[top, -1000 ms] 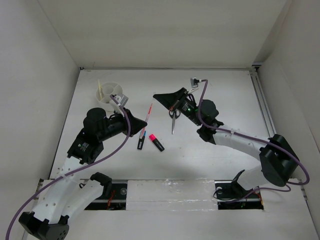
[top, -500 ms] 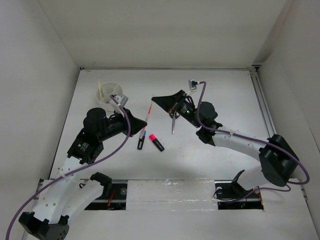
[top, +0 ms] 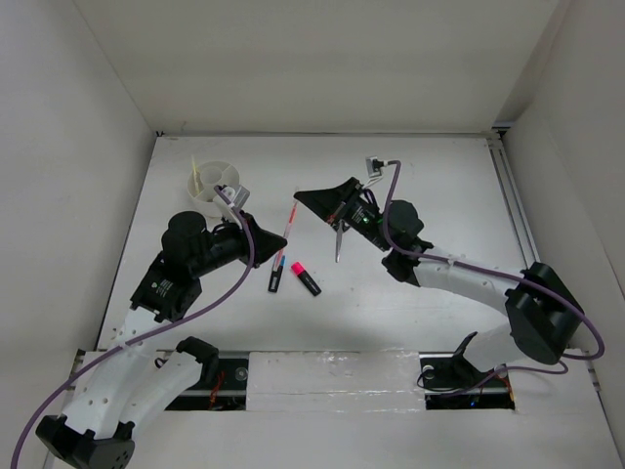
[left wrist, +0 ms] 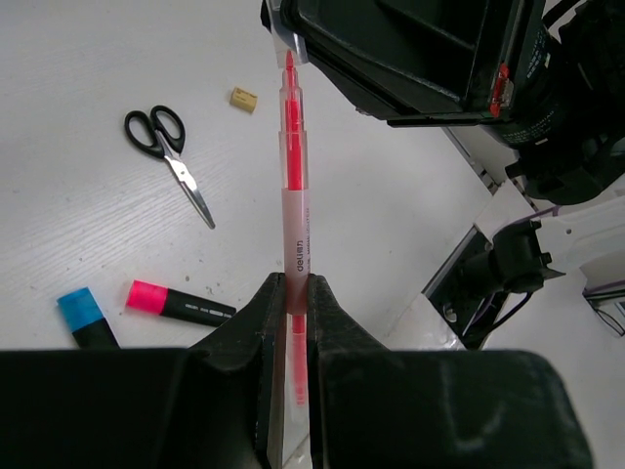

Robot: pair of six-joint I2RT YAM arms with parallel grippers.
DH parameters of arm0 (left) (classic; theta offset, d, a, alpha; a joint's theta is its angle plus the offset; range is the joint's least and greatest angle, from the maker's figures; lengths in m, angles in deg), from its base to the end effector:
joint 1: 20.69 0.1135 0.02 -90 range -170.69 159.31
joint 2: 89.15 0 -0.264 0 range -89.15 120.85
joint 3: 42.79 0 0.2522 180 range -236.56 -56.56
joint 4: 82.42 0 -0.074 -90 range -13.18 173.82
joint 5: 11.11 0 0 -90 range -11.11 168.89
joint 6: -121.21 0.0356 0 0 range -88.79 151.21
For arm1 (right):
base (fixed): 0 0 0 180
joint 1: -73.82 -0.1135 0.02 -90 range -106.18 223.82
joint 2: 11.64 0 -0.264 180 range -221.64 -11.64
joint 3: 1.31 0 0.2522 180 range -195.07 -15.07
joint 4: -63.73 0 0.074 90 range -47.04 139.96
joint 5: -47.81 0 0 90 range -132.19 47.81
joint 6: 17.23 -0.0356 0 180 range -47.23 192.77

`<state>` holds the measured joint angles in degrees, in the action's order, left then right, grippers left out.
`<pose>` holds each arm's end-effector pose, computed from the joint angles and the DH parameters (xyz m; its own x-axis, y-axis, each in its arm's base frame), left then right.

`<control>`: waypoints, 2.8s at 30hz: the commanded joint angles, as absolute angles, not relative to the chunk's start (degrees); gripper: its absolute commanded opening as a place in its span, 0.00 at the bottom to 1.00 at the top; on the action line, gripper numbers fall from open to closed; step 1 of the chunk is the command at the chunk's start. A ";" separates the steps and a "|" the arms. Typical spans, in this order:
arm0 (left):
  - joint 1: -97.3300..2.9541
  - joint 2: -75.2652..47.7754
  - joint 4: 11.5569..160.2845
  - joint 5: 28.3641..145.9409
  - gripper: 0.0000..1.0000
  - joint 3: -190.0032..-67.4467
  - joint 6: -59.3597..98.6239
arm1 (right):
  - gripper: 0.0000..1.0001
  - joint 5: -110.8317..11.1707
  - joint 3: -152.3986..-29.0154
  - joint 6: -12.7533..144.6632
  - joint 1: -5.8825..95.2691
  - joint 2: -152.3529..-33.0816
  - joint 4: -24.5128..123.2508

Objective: Sort the stationery into containers
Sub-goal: Close the pen cap on the pen.

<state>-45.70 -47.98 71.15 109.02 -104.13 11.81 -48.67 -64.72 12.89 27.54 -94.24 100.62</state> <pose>0.1394 -0.0848 0.3628 -0.3649 -0.1468 -0.9194 0.7386 0.5556 -0.3818 0.2241 0.2401 0.3257 -0.5800 0.6370 -0.5077 -0.5794 0.1155 0.8068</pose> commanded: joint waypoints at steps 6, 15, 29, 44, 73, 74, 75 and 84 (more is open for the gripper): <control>-45.56 -48.81 73.18 109.30 0.00 -104.98 12.58 | 0.00 -47.90 -64.20 13.71 26.89 -95.74 105.16; -45.56 -48.81 73.18 109.30 0.00 -104.98 12.58 | 0.00 -48.43 -64.73 14.23 26.89 -95.75 105.16; -45.56 -48.28 73.18 109.30 0.00 -104.46 11.52 | 0.00 -49.04 -65.79 15.46 30.58 -94.61 108.05; -45.56 -48.28 76.96 111.49 0.00 -102.70 7.48 | 0.00 -49.57 -59.46 15.55 30.05 -96.97 125.09; -45.56 -47.76 76.96 113.17 0.00 -102.17 7.48 | 0.00 -47.90 -59.90 14.94 28.38 -98.91 128.80; -45.56 -47.75 76.96 113.17 0.00 -102.17 7.48 | 0.00 -47.90 -60.42 14.94 28.38 -98.91 128.80; -45.56 -47.75 76.96 113.69 0.00 -102.17 7.48 | 0.00 -47.90 -60.42 14.94 28.38 -98.91 128.80; -45.56 -47.75 76.96 113.70 0.00 -102.17 7.48 | 0.00 -47.90 -60.42 14.94 28.38 -98.38 128.80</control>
